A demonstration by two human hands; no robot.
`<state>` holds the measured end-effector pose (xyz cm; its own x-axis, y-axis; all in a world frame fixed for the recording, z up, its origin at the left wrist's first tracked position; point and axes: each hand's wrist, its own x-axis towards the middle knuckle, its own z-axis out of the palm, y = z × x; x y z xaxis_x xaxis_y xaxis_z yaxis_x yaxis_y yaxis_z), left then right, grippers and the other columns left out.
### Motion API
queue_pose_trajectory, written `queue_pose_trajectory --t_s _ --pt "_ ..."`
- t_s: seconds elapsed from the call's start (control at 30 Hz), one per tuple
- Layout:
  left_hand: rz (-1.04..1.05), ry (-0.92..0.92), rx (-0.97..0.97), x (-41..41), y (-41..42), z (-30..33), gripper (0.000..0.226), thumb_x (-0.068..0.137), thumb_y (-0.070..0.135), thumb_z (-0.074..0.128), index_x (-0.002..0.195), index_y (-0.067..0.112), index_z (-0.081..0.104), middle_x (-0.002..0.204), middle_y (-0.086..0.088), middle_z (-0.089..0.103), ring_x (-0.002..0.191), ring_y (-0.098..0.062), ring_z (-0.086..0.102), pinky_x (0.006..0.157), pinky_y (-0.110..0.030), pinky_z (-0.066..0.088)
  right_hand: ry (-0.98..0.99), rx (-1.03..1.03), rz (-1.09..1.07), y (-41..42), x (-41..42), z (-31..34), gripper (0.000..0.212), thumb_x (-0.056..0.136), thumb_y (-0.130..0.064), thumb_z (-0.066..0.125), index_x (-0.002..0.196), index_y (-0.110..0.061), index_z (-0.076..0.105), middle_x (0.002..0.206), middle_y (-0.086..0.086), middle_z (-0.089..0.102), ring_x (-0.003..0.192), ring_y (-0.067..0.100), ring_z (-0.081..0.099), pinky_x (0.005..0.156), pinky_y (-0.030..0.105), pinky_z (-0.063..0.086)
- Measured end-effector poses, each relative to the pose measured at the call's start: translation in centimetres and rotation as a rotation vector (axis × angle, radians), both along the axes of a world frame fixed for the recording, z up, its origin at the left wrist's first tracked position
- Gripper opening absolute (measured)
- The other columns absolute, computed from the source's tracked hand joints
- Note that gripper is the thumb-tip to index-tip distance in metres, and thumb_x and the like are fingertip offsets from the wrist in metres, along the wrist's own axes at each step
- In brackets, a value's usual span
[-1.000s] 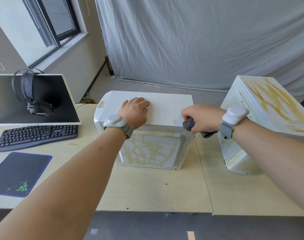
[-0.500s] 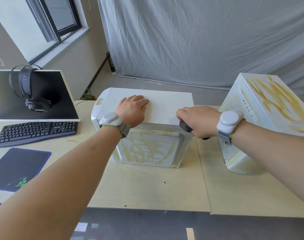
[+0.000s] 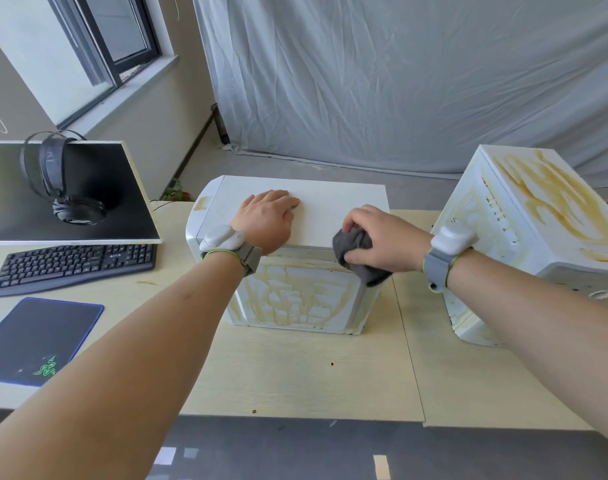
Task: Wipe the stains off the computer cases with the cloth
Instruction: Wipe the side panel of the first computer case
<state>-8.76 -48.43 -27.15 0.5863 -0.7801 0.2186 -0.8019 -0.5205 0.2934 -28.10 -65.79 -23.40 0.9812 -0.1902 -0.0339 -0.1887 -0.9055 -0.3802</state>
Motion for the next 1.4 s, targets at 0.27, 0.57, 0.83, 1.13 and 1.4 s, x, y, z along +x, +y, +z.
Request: queue_pose_trajectory --t_s 0.27,0.57,0.83,1.13,1.4 --pt "0.014 -0.01 -0.027 -0.1 -0.1 0.0 0.038 0.104 0.026 0.04 0.137 0.03 0.057 0.149 0.008 0.049 0.14 -0.02 0.038 0.116 -0.035 0.021 -0.081 -0.623 0.202 -1.1 -0.9 -2.0 0.06 0.08 -0.04 0.076 0.128 -0.018 0.049 0.107 0.005 0.044 0.093 0.028 0.048 0.079 0.041 0.047" --pt "0.009 -0.012 -0.016 -0.2 -0.4 0.1 0.039 0.102 0.026 0.04 0.137 0.03 0.057 0.148 0.007 0.049 0.139 -0.022 0.039 0.115 -0.035 0.022 -0.329 -0.709 0.082 5.6 3.7 -4.5 0.04 0.08 -0.04 0.074 0.089 -0.01 0.049 0.083 0.008 0.049 0.072 0.03 0.048 0.061 0.039 0.038" --pt "0.029 0.303 -0.094 1.3 0.0 0.8 0.041 0.098 0.019 0.047 0.133 0.028 0.064 0.153 0.009 0.048 0.131 -0.023 0.051 0.112 -0.04 0.04 -0.176 0.046 -0.108 3.7 3.6 -0.3 0.028 0.093 -0.027 0.066 0.078 -0.016 0.045 0.078 0.0 0.051 0.08 0.028 0.051 0.063 0.035 0.031" --pt "0.199 0.151 -0.253 6.1 5.3 0.8 0.036 0.098 0.007 0.045 0.12 0.018 0.071 0.148 0.003 0.052 0.128 -0.026 0.054 0.107 -0.035 0.043 -0.034 -0.404 0.078 -0.2 -0.2 -1.9 0.05 0.074 -0.022 0.071 0.119 -0.026 0.05 0.113 -0.002 0.046 0.103 0.027 0.044 0.089 0.045 0.044" --pt "0.135 0.038 -0.2 7.6 6.0 -1.1 0.032 0.097 0.01 0.045 0.118 0.013 0.068 0.13 -0.005 0.065 0.121 -0.033 0.054 0.104 -0.037 0.04 -0.43 -0.449 0.111 6.6 5.7 -5.6 0.028 0.067 -0.01 0.071 0.089 -0.008 0.053 0.087 0.007 0.052 0.079 0.031 0.045 0.067 0.045 0.045"
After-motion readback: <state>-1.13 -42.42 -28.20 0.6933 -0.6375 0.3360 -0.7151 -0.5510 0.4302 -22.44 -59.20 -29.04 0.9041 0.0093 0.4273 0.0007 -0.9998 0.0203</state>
